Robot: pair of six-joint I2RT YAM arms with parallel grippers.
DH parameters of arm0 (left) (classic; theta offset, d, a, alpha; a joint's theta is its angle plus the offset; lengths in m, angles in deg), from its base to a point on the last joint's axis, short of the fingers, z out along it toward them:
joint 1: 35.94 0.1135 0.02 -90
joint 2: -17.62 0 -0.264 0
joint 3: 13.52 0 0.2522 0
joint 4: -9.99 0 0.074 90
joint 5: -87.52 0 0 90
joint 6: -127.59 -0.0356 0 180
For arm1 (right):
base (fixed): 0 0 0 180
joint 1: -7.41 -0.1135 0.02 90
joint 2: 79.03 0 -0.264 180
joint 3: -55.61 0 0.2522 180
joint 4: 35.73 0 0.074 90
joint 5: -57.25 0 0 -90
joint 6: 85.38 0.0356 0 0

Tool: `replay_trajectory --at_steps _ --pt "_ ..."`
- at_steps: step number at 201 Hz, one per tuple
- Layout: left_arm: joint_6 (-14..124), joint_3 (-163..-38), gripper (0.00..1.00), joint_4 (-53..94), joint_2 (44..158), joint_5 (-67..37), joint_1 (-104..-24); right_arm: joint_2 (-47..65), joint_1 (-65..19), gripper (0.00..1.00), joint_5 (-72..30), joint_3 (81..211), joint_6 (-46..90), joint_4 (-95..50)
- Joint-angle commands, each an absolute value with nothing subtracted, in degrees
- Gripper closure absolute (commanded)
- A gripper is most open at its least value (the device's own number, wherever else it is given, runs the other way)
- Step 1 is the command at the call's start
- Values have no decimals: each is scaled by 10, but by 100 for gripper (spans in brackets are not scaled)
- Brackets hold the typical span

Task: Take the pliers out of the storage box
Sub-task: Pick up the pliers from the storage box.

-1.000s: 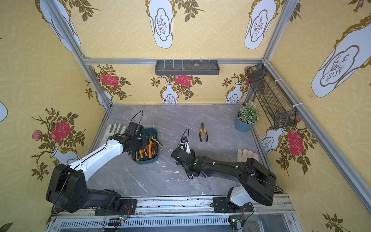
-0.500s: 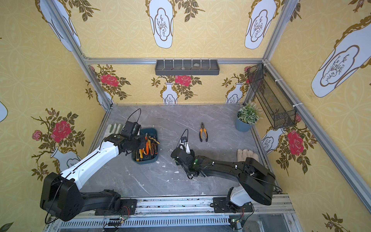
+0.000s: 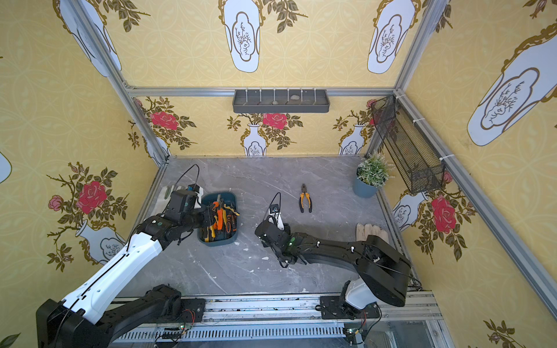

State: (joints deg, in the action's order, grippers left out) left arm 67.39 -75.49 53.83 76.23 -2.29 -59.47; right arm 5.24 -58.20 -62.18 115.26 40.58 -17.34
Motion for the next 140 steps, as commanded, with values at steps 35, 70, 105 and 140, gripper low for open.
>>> replay_trajectory --at_steps 35,70,105,140 --pt "690 -686 100 371 699 -195 -592 46 -571 36 -579 1151 380 -192" --pt "718 -659 100 307 697 -270 -590 18 -564 37 -526 1144 363 -212" --pt "738 -640 100 270 687 -317 -574 -47 -541 37 -476 1115 371 -227" --pt "815 -591 100 177 699 -380 -534 -102 -477 37 -406 1148 435 -148"
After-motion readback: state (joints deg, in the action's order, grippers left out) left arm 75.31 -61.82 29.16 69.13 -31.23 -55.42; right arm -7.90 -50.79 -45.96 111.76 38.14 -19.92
